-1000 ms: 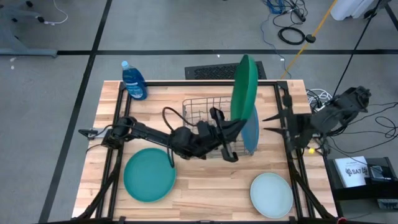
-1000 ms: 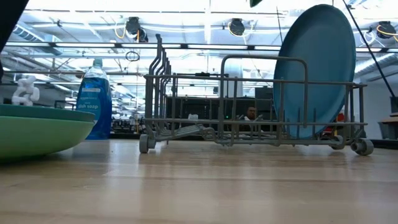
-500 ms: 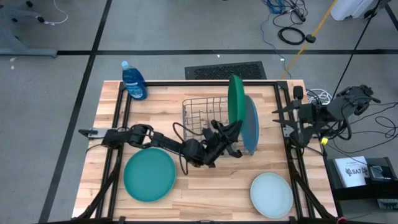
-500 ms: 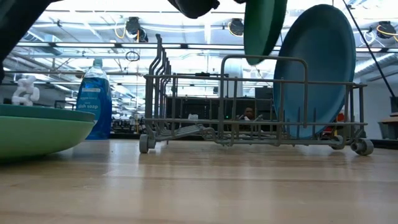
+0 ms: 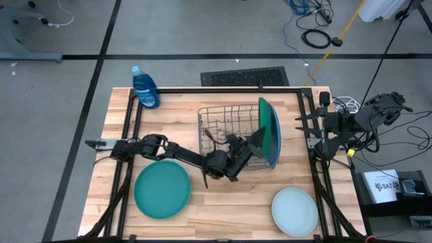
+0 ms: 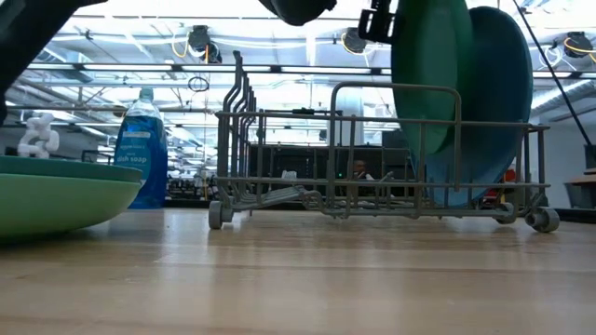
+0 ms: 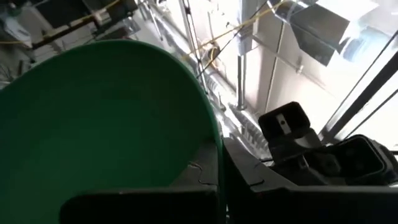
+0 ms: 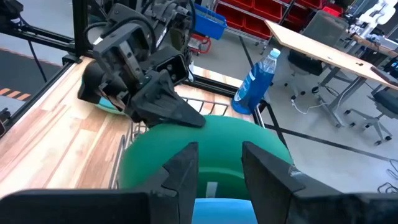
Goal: Sort dishes
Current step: Put the dark green plate into the dish rack
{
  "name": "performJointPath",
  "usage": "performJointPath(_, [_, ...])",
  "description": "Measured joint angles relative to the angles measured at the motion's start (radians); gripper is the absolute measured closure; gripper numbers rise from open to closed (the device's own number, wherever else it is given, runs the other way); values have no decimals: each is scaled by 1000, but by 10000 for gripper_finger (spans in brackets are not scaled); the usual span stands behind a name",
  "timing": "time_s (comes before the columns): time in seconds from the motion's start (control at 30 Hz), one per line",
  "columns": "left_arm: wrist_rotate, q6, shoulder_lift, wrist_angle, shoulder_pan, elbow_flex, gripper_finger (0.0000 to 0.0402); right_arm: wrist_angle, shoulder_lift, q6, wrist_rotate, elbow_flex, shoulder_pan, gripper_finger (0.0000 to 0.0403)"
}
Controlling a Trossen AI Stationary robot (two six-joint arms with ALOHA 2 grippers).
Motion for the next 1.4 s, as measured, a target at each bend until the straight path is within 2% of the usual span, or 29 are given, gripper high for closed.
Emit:
performJointPath(0.23, [25,-24,14,5,15,8,401,0,0,-4,-1,0,0,287])
performJointPath(0.33, [-17,-120,46,10,17,8,401,1,0,-8,-1,0,0,287])
performJointPath(0.43, [-66,-152,79,50,16,8,401,1,0,-8,-1,0,0,287])
performJointPath(0.7, [-89,-4,93,181,13,6,401,-2,0,-12,-4,0,0,287])
performJointPath(1.17, [-109,-75,93,39,14,7,401,-5,1,-19,-5,0,0,287])
performJointPath(1.4, [-85,-74,93,24,17,7,355,-5,1,-19,-5,0,0,287])
